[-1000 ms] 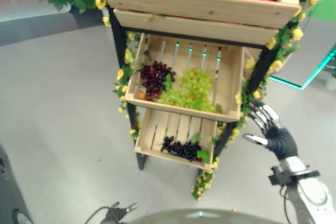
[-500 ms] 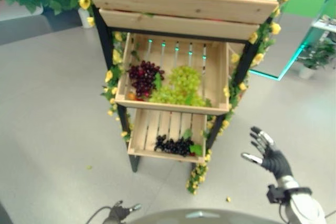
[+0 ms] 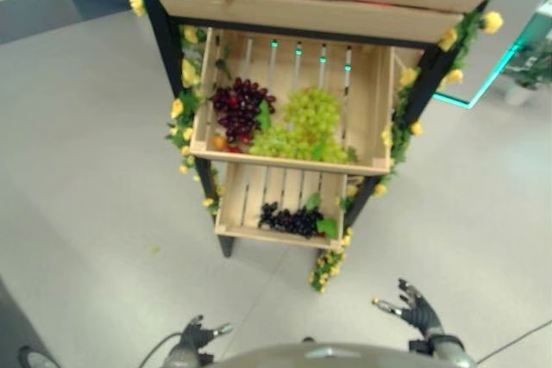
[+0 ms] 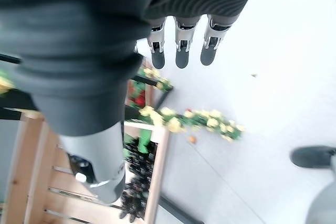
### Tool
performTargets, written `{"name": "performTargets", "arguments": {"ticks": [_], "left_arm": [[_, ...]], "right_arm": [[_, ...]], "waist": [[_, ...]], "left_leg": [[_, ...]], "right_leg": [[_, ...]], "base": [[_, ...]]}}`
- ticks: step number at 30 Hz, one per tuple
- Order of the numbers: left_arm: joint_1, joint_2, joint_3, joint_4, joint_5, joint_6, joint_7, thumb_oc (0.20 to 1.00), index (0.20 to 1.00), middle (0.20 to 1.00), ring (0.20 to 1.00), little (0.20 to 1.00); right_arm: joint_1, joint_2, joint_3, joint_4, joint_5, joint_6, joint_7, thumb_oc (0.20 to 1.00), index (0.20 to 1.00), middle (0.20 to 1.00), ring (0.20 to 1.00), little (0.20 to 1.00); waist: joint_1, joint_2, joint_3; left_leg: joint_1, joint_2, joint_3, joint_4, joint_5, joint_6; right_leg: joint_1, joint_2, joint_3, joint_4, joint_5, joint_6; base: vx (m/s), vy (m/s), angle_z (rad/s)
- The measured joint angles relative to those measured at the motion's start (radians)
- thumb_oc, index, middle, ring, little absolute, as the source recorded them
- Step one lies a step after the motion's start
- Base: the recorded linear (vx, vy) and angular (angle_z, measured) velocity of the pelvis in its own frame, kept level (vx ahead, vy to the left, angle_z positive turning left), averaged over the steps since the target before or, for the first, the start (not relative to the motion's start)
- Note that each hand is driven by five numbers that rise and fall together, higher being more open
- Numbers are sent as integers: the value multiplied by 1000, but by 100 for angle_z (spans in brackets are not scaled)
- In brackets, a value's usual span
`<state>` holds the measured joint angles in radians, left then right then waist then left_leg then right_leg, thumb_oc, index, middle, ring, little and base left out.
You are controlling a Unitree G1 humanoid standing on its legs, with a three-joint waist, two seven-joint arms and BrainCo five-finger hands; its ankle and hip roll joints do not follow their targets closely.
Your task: Pick up the fruits from the basket on one side to the basket on the other side
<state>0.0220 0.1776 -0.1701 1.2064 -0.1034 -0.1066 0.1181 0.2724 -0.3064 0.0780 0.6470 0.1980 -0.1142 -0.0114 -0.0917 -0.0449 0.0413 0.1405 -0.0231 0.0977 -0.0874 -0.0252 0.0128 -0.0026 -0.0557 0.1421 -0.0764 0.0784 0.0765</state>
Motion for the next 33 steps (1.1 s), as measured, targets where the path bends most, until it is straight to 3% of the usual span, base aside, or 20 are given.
{"name": "performTargets", "arguments": {"ticks": [4,6,14,23,25,26,27,28,29,30,31,32,33], "left_arm": [[-4,-2,-1,1,-40,0,-40,1000,1000,1000,1000,1000],[-7,-4,-1,0,-51,0,-58,1000,1000,1000,1000,1000],[-10,0,-3,33,-69,1,-82,1000,1000,1000,1000,1000],[-30,-4,-6,46,-67,5,-83,1000,1000,1000,1000,1000],[-30,-14,-7,45,-70,-1,-79,1000,1000,1000,1000,1000],[-56,-28,-6,43,-74,-5,-76,1000,1000,1000,1000,1000],[-77,-30,-7,42,-76,-6,-75,1000,1000,1000,1000,1000],[-95,-27,-5,54,-80,0,-72,1000,1000,1000,1000,1000],[-92,-31,-5,52,-85,-5,-70,1000,1000,1000,1000,1000],[-99,-19,-5,65,-88,-7,-68,1000,1000,1000,1000,1000],[-101,-19,1,73,-88,-7,-68,1000,1000,1000,1000,1000],[-104,-6,4,79,-89,-3,-68,1000,1000,1000,1000,1000],[-97,20,5,84,-89,-1,-69,1000,1000,1000,1000,1000]], "right_arm": [[-94,26,0,215,1,8,-16,1000,1000,1000,1000,1000],[-130,30,11,342,1,19,-20,1000,1000,1000,1000,1000],[-200,48,17,607,-3,48,-21,1000,1000,1000,1000,1000],[-244,55,92,621,-70,61,-37,1000,1000,1000,1000,1000],[-275,38,123,617,-98,60,-45,1000,1000,1000,1000,1000],[-297,25,137,615,-114,61,-51,1000,1000,1000,1000,1000],[-296,18,143,611,-122,61,-56,1000,1000,1000,1000,1000],[-302,13,147,619,-136,63,-62,1000,1000,1000,1000,1000],[-307,12,148,620,-139,64,-65,1000,1000,1000,1000,1000],[-304,7,146,619,-148,62,-72,1000,1000,1000,1000,1000],[-309,3,146,620,-148,62,-74,1000,1000,1000,1000,1000],[-310,1,139,618,-149,61,-83,1000,1000,1000,1000,1000],[-320,9,139,617,-150,59,-86,1000,1000,1000,1000,1000]], "waist": [[4,19,16],[25,27,12],[54,49,2],[60,83,36],[91,113,63],[105,132,88],[103,127,105],[118,116,123],[146,112,125],[136,102,130],[134,103,130],[138,81,131],[146,31,129]], "left_leg": [[3,8,-16,-1,-4,-5],[4,14,-29,-1,-6,-9],[3,31,-81,1,-7,-20],[-86,37,-203,93,-15,-52],[-177,35,-249,167,-15,-71],[-224,24,-274,196,1,-101],[-244,21,-288,208,20,-121],[-258,11,-292,184,89,-147],[-262,8,-287,163,120,-144],[-281,6,-234,153,159,-144],[-285,20,-179,155,130,-149],[-299,26,-117,190,96,-153],[-310,16,-78,250,64,-142]], "right_leg": [[16,3,-18,-19,3,-10],[24,8,-36,-20,-5,-12],[49,18,-81,-21,-18,-32],[44,29,-136,-21,-38,-58],[24,46,-166,-20,-24,-61],[12,53,-194,-14,-9,-65],[6,37,-216,-19,-10,-84],[4,25,-239,-16,-10,-96],[7,26,-261,-16,-7,-98],[14,17,-322,-19,-9,-110],[16,16,-362,-22,-7,-121],[3,4,-393,-22,-11,-127],[-11,-34,-419,-22,-3,-135]], "base": [[83,-88,12],[67,-96,18],[47,-154,18],[-86,-190,35],[-301,-133,60],[-203,-103,102],[-88,-87,127],[-137,-141,100],[-141,-122,123],[-136,-113,92],[-145,-77,121],[-139,-80,68],[-103,-45,50]]}}
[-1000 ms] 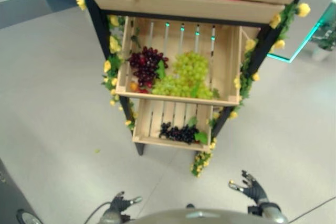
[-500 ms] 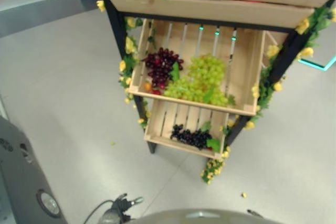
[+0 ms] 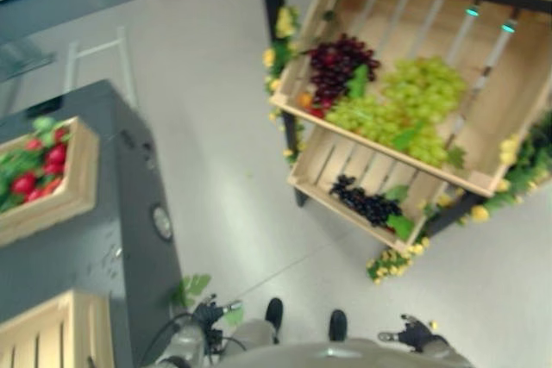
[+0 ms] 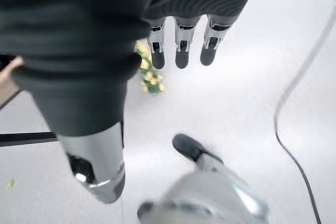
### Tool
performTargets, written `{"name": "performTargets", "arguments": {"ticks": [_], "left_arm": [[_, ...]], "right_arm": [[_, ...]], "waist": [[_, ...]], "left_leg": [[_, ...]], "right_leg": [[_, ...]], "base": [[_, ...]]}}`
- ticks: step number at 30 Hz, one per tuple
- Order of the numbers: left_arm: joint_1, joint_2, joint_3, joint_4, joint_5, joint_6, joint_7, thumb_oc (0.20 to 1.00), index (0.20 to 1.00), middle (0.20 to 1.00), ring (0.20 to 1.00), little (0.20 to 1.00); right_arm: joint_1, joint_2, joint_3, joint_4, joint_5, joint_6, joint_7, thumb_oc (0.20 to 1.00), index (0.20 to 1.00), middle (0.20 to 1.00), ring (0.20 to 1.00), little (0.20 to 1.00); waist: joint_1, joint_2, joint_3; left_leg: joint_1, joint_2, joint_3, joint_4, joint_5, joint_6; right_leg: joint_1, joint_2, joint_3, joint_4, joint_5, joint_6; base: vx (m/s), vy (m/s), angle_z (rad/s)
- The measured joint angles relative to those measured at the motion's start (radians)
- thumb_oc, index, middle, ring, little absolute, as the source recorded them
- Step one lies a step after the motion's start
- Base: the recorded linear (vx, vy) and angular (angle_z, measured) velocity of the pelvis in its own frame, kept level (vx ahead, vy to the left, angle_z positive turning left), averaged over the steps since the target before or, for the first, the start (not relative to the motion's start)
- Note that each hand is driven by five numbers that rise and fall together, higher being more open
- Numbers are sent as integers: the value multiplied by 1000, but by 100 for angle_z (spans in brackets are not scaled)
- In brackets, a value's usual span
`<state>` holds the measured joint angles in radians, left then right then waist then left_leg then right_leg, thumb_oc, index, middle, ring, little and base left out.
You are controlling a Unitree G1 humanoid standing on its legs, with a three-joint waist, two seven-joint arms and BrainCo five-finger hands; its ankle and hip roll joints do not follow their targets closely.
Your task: Pick up the fruits from the basket on one side to the basket on the other side
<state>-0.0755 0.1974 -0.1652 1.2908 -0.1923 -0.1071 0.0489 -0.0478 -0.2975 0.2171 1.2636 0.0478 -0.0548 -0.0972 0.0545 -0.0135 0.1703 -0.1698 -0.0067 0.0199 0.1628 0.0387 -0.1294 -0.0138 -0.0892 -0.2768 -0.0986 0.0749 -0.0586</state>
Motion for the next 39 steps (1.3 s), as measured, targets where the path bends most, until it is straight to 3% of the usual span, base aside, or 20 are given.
{"name": "performTargets", "arguments": {"ticks": [2,4,6,9,12,13,14,18,22,23,24,25,26,27,28,29,30,31,34,39], "left_arm": [[11,21,14,40,-1,10,1,1000,1000,1000,1000,1000],[27,18,16,39,1,11,-1,1000,1000,1000,1000,1000],[44,-7,11,38,2,13,-3,1000,1000,1000,1000,1000],[23,-19,-26,30,10,13,-12,1000,1000,1000,1000,1000],[46,-14,-28,14,23,15,-15,1000,1000,1000,1000,1000],[46,-14,-28,14,23,15,-15,1000,1000,1000,1000,1000],[78,-4,-17,-9,23,15,-20,1000,1000,1000,1000,1000],[147,22,-1,-21,23,25,-23,1000,1000,1000,1000,1000],[120,47,1,-18,30,32,-28,1000,1000,1000,1000,1000],[110,48,0,-10,39,33,-28,1000,1000,1000,1000,1000],[71,40,-13,-12,52,33,-28,1000,1000,1000,1000,1000],[60,37,-12,-12,58,32,-27,1000,1000,1000,1000,1000],[47,37,-13,-11,62,30,-27,1000,1000,1000,1000,1000],[35,45,-3,-15,62,30,-27,1000,1000,1000,1000,1000],[26,57,-8,8,63,32,-27,1000,1000,1000,1000,1000],[28,59,-12,14,63,32,-27,1000,1000,1000,1000,1000],[40,57,-11,15,64,28,-28,1000,1000,1000,1000,1000],[43,60,-11,15,64,30,-27,1000,1000,1000,1000,1000],[98,57,-11,17,70,33,-28,1000,1000,1000,1000,1000],[104,52,-9,13,66,33,-30,1000,1000,1000,1000,1000]], "right_arm": [[6,4,3,2,-2,0,-1,1000,1000,1000,1000,1000],[28,-8,4,7,-6,2,-1,1000,1000,1000,1000,1000],[65,-32,3,10,-6,3,1,1000,1000,1000,1000,1000],[76,-21,-13,16,-6,12,6,1000,1000,1000,1000,1000],[82,-7,-17,16,-6,12,8,1000,1000,1000,1000,1000],[82,-7,-17,16,-6,12,8,1000,1000,1000,1000,1000],[66,-2,-46,14,-5,12,7,1000,1000,1000,1000,1000],[58,64,-52,3,-5,9,8,1000,1000,1000,1000,1000],[66,97,-60,13,-2,11,16,1000,1000,1000,1000,1000],[65,93,-80,16,2,11,15,1000,1000,1000,1000,1000],[71,76,-95,19,8,13,14,1000,1000,1000,1000,1000],[73,72,-100,23,22,13,14,1000,1000,1000,1000,1000],[77,71,-90,28,24,16,14,1000,1000,1000,1000,1000],[84,77,-84,42,36,15,18,1000,1000,1000,1000,1000],[78,84,-83,50,45,14,20,1000,1000,1000,1000,1000],[77,84,-83,56,48,14,21,1000,1000,1000,1000,1000],[83,88,-83,82,61,15,23,1000,1000,1000,1000,1000],[82,91,-84,86,63,15,24,1000,1000,1000,1000,1000],[51,95,-84,76,63,15,28,1000,1000,1000,1000,1000],[43,92,-85,61,62,14,30,1000,1000,1000,1000,1000]], "waist": [[-21,-43,1],[-43,-39,-5],[-45,29,-34],[-66,48,-37],[-61,20,-81],[-61,20,-81],[-31,17,-82],[-8,-35,-120],[-10,-82,-101],[-14,-76,-83],[-45,-48,-67],[-52,-31,-61],[-71,-30,-67],[-69,-48,-69],[-91,-59,-71],[-95,-65,-72],[-92,-89,-82],[-93,-104,-84],[-72,-73,-96],[-60,-64,-97]], "left_leg": [[13,-7,8,72,-49,14],[58,20,13,68,-69,34],[126,57,14,-23,-64,62],[142,48,35,-142,-52,98],[156,53,146,-205,-43,97],[156,53,146,-205,-43,97],[170,56,175,-184,-32,98],[198,27,164,-234,-3,107],[188,-2,129,-244,7,117],[186,-3,120,-232,6,121],[175,3,69,-223,-6,154],[175,10,26,-219,-2,159],[169,20,12,-223,3,162],[172,11,-26,-228,9,164],[171,4,-78,-229,15,164],[178,1,-77,-241,23,162],[181,-27,-86,-251,28,161],[184,-45,-87,-250,27,160],[179,-34,-95,-250,19,139],[197,-19,-90,-250,12,126]], "right_leg": [[8,-46,-64,0,-5,13],[13,-46,-77,0,-1,24],[4,-25,-91,9,11,58],[18,-22,-111,9,20,88],[35,-71,-168,12,-6,122],[35,-71,-168,12,-6,122],[63,-80,-174,3,-4,134],[80,-94,-182,15,-7,165],[73,-129,-203,92,-19,175],[66,-145,-183,155,-34,174],[25,-154,-93,298,-57,167],[-16,-135,32,360,-97,192],[-31,-103,138,359,-149,239],[-47,-35,311,333,-185,243],[-44,26,415,303,-205,218],[-47,40,410,285,-201,208],[-50,41,404,219,-136,164],[-61,35,394,193,-117,116],[-17,36,369,82,-66,121],[41,38,338,2,-28,104]], "base": [[-73,-23,62],[-78,2,77],[-77,14,65],[-89,60,123],[-5,112,109],[-29,147,90],[-25,107,27],[-86,209,22],[-103,144,31],[-110,182,102],[29,94,117],[73,100,147],[80,121,96],[87,132,129],[12,33,101],[4,4,116],[-4,-19,64],[-21,-41,50],[-18,-61,4],[16,-87,-1]]}}
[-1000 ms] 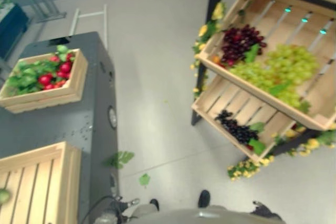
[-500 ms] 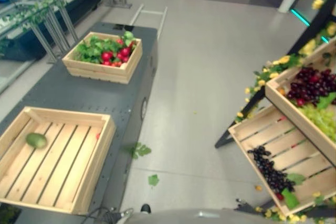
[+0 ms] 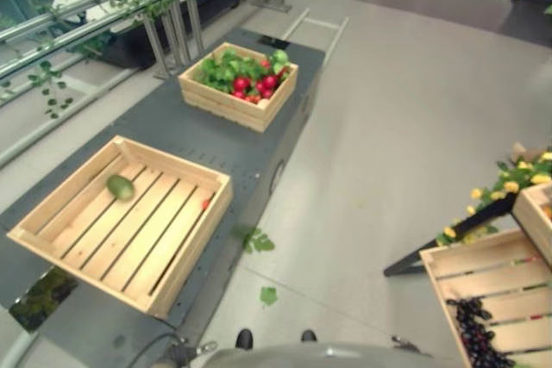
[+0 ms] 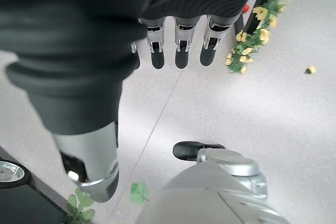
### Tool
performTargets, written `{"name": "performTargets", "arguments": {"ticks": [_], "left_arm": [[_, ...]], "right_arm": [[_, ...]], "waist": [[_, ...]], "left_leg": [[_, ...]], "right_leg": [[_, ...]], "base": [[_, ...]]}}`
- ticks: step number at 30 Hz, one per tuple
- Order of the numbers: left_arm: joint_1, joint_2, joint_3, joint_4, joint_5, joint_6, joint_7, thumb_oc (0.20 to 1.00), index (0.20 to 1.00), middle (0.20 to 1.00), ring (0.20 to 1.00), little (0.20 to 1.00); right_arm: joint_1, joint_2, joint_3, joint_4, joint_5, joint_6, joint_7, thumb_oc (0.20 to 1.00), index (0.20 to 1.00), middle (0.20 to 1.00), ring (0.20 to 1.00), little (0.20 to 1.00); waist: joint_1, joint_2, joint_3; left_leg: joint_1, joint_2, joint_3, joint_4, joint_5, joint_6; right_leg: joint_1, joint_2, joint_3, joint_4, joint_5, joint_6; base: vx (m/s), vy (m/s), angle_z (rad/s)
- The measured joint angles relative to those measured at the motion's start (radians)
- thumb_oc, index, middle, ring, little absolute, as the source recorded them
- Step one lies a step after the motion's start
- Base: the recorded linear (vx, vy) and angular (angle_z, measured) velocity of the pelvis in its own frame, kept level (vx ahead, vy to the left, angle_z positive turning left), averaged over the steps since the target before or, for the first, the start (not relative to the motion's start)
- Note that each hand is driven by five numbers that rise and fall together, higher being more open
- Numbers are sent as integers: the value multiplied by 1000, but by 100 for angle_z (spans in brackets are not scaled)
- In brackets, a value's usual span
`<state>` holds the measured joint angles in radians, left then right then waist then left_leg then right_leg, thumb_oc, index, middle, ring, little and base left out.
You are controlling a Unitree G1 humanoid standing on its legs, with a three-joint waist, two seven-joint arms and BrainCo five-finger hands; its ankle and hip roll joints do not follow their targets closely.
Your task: Pick up the fruits from the basket on one side to the basket on the other side
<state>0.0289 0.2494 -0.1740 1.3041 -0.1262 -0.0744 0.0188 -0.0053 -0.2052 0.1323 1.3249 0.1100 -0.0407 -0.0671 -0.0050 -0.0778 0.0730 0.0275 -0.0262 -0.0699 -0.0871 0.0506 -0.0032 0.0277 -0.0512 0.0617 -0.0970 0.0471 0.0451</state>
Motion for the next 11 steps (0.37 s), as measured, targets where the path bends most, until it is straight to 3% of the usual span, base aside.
{"name": "performTargets", "arguments": {"ticks": [11], "left_arm": [[1,-43,51,0,-75,1,-26,1000,1000,1000,1000,1000]], "right_arm": [[30,-8,-2,12,-1,0,8,1000,1000,1000,1000,1000]], "waist": [[-4,59,-14]], "left_leg": [[72,30,-11,0,-24,-26]], "right_leg": [[71,32,-26,0,-22,-29]], "base": [[18,-100,1]]}}
